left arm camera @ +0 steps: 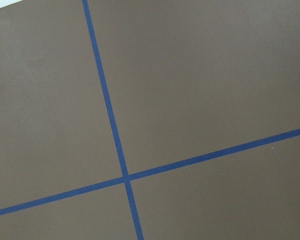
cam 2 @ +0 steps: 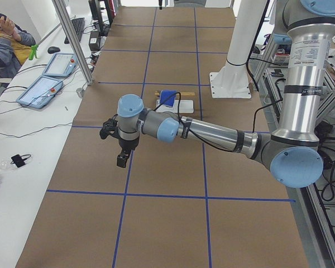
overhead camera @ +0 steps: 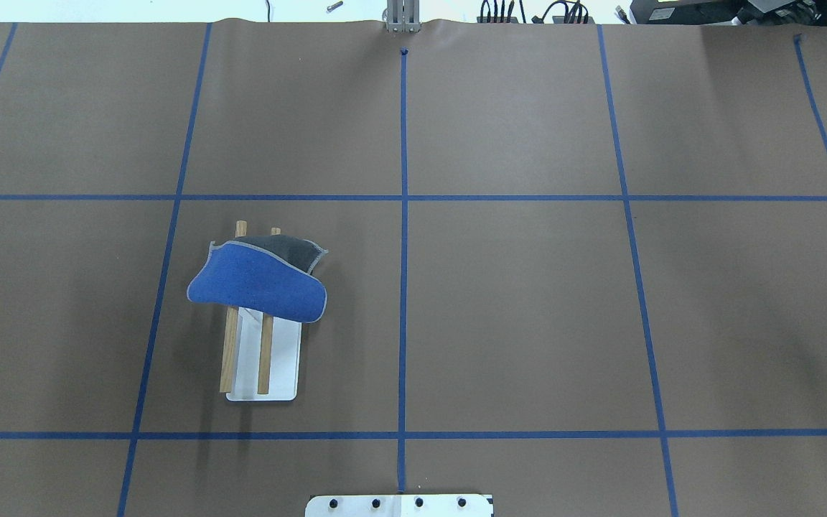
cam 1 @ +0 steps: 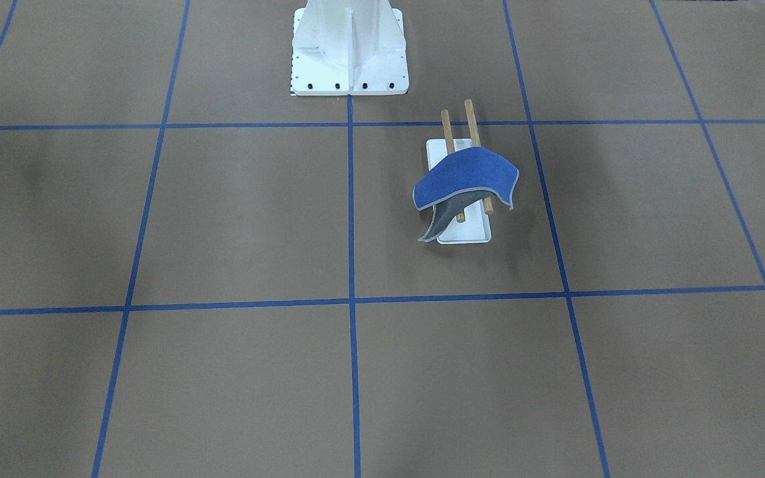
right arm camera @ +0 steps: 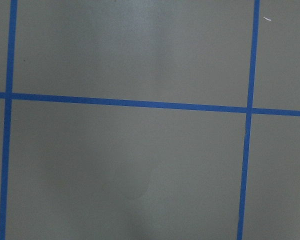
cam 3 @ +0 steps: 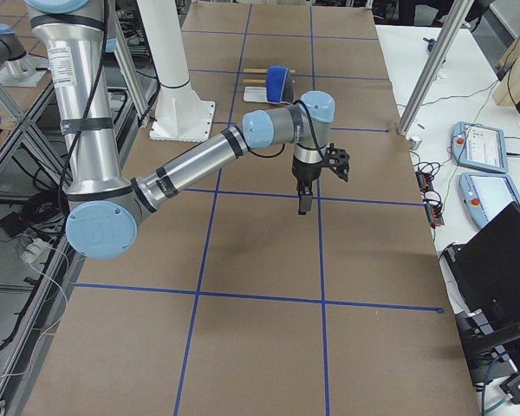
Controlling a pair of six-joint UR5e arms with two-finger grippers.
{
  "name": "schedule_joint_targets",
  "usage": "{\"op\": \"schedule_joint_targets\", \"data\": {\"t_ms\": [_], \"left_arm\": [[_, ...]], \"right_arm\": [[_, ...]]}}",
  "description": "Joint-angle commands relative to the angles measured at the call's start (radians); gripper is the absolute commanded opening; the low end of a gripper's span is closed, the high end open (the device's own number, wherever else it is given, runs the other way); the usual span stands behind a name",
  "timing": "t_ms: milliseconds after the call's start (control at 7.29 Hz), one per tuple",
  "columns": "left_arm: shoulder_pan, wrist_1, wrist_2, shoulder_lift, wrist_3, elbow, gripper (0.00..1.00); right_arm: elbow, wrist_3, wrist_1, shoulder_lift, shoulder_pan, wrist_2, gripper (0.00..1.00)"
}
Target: Hang towel on rack
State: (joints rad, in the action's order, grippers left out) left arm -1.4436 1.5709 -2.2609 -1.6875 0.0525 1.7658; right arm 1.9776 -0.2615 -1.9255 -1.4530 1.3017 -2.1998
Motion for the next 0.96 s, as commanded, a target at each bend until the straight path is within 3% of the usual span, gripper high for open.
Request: {"op": "schedule_joint_targets", "data": {"t_ms": [0,137,686,824], "left_arm": [[0.026,-0.058,-0.06,-0.04,0.143,0.049,0.98],[0.043,-0.057,-0.065,-0.041,0.162,0.064,0.98],[0.111,-0.052,-0.101,-0.066,0.268,0.087,0.98],[0.114,-0.052,-0.12,-0.066,0.268,0.084,0.98]], "right_arm": [[-0.028,0.019,0.0,-0.004,0.001,-0.052,1.0],[-0.045,0.019,0.0,-0.009,0.001,-0.096,1.0],[-0.055,0.019,0.005,0.002,-0.001,-0.112,1.0],[-0.066,0.016,0.075,-0.01,-0.001,-0.113,1.0]]}}
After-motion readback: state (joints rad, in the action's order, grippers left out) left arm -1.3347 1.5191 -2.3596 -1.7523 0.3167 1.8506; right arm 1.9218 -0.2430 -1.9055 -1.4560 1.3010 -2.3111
